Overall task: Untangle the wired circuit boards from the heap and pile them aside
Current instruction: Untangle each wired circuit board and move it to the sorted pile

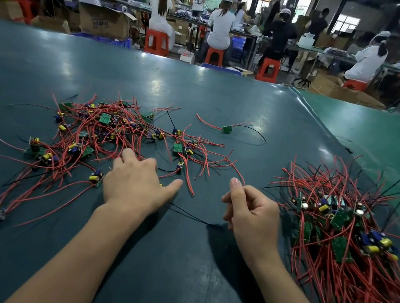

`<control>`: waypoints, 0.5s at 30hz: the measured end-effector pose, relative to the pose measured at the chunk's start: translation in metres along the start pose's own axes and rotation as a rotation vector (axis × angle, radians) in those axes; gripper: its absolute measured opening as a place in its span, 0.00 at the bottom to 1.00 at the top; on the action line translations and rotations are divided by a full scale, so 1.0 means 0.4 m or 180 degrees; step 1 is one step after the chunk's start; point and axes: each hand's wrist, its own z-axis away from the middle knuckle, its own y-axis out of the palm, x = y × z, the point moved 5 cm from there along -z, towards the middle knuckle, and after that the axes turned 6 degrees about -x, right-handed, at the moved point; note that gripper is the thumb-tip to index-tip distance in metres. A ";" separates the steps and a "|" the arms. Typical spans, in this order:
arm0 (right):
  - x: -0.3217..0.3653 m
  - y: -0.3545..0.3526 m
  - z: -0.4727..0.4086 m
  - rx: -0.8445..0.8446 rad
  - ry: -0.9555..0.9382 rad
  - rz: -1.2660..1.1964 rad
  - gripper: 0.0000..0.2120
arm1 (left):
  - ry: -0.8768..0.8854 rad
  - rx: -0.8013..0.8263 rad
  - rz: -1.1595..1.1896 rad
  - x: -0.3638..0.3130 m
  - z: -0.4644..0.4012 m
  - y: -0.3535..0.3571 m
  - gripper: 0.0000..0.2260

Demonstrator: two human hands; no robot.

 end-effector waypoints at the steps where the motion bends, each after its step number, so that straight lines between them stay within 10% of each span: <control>1: -0.001 0.000 0.000 0.0013 -0.0047 0.0046 0.19 | 0.0035 -0.0141 -0.0053 -0.001 0.001 -0.008 0.30; 10: 0.001 -0.008 -0.004 0.0048 -0.0097 0.0109 0.19 | 0.0262 -0.0111 -0.0035 -0.014 0.005 -0.010 0.17; 15: 0.001 -0.005 -0.008 0.0106 -0.0105 0.0203 0.14 | 0.1312 -0.0862 0.1964 -0.059 0.026 -0.060 0.08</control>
